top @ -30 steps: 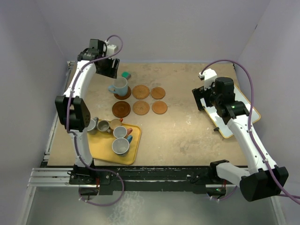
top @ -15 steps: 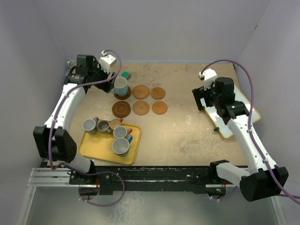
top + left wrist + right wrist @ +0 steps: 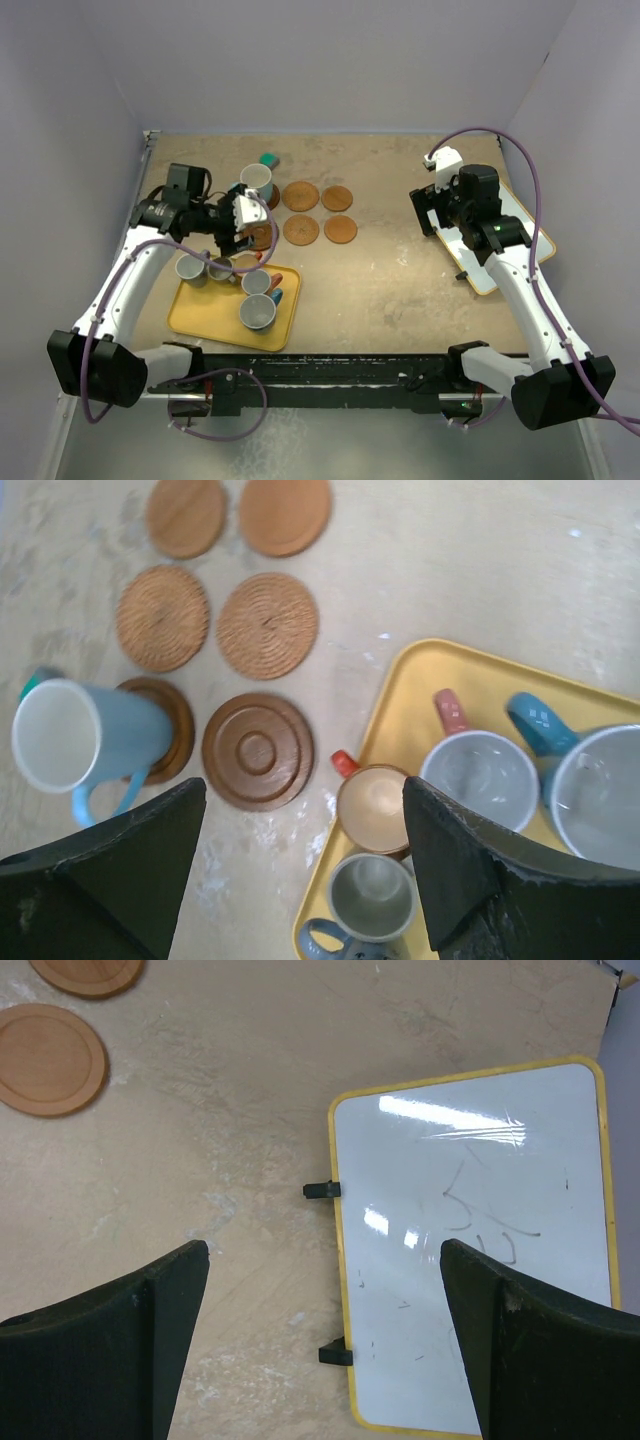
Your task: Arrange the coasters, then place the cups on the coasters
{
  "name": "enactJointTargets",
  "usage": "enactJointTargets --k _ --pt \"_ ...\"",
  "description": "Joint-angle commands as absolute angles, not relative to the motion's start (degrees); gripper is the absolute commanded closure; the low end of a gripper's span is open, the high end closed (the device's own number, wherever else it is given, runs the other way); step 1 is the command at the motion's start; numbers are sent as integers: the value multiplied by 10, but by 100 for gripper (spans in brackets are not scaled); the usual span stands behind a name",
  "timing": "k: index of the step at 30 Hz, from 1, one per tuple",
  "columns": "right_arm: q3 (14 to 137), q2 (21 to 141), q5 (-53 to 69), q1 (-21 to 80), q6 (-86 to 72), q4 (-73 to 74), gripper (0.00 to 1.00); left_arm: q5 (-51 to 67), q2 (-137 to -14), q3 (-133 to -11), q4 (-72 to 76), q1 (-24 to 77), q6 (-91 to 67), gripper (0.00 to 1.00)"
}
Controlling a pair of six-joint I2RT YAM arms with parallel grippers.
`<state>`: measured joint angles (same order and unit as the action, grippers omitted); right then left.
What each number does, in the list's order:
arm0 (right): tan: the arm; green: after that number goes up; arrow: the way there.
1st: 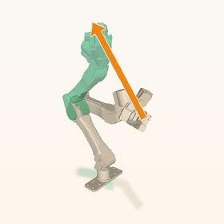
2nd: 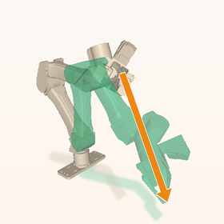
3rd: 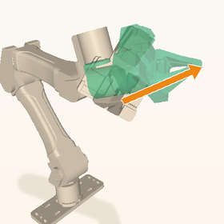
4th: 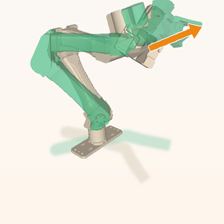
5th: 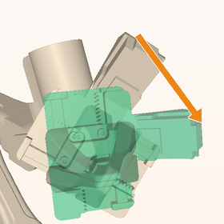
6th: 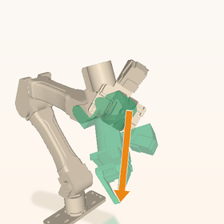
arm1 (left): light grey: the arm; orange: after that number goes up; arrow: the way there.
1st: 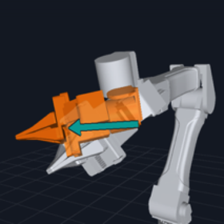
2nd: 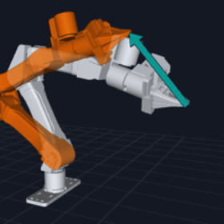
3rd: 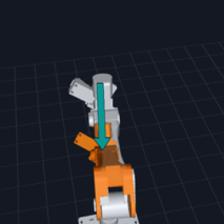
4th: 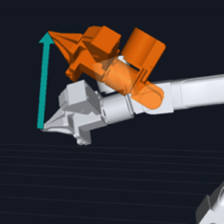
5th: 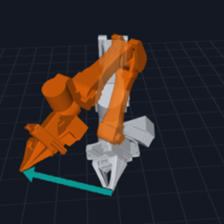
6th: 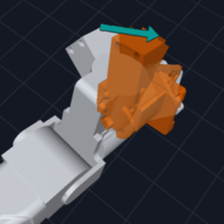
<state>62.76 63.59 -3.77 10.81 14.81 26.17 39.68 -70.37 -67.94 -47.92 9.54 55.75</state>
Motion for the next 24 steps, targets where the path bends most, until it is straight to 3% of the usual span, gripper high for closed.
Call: enactJointTargets --k 1,14,24 --pt "628 625 -39 105 155 241 0 424 -696 -682 -586 155 695 24" --pt "627 636 -49 105 162 239 0 389 -724 -684 -723 254 857 28" --pt "625 653 -60 104 168 239 0 336 -778 -688 -734 353 891 34"
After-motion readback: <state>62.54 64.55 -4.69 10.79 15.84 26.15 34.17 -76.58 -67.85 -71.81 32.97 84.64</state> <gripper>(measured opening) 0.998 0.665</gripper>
